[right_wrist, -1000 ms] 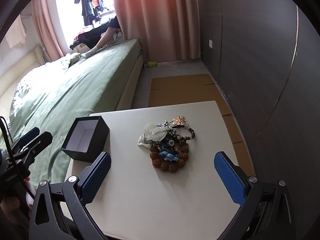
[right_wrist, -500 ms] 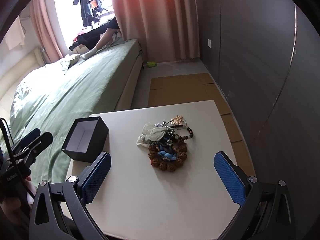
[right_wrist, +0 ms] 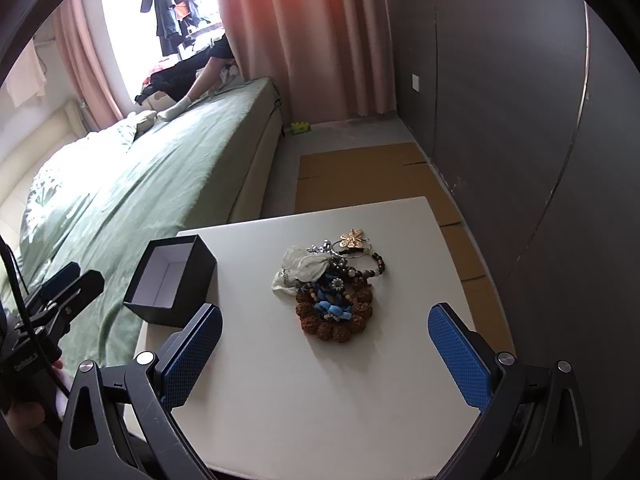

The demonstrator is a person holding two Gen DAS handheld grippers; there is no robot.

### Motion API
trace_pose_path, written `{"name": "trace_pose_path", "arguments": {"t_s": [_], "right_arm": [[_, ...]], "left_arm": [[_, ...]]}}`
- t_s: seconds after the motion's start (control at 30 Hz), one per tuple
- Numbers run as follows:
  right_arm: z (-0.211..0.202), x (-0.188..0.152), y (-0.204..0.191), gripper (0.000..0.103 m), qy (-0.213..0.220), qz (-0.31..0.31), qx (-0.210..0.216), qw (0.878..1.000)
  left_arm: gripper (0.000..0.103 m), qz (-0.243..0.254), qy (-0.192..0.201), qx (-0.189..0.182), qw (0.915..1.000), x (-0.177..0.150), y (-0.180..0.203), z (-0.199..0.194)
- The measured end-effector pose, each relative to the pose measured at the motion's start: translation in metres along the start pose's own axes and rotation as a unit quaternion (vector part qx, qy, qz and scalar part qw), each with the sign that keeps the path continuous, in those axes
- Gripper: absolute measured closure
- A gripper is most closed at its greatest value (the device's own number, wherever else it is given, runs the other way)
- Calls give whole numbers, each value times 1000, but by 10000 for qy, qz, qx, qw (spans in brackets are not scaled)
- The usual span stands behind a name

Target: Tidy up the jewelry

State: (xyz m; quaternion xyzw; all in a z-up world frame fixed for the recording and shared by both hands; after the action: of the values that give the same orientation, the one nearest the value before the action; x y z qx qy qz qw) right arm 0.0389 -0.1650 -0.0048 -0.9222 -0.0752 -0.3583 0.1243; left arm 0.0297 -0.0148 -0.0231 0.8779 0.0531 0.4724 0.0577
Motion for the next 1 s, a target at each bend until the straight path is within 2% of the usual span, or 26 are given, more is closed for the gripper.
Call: {"name": "trace_pose_path", "arguments": {"t_s": [0.13, 0.33, 0.6, 0.73, 1.0], "right_arm": [[-1, 2, 5, 0, 1, 168, 67, 9998], [0, 5, 23, 0, 30, 549, 137, 9984], [13, 5, 60, 23, -174, 1333, 295, 9905], [18, 3, 75, 27, -261, 1654, 338, 9853], [21, 1, 98, 28, -297, 2051, 447, 9773]], "left_arm": [[2, -19, -101, -76, 9999, -1, 6, 6], [9, 66, -297, -161, 9994, 3, 21, 17], [29, 58, -556, -321, 9979, 14, 42, 32], [31, 201, -773, -425, 9959, 16, 57, 44], [32, 258, -1064, -661, 9918, 25, 85, 74]]}}
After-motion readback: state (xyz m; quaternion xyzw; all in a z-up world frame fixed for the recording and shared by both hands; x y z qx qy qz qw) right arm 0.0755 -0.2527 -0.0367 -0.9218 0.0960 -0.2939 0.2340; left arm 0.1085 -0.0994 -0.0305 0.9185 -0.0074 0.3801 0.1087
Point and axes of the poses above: each gripper's, at about its wrist camera, not at the fingertips, and z roughly the way its jaws point, y to its right, x to its top, the point moved 3 cm from there along z, roughly the way its jaws point, and after that the axes turned 1 degree about y, right-handed, at the moved point
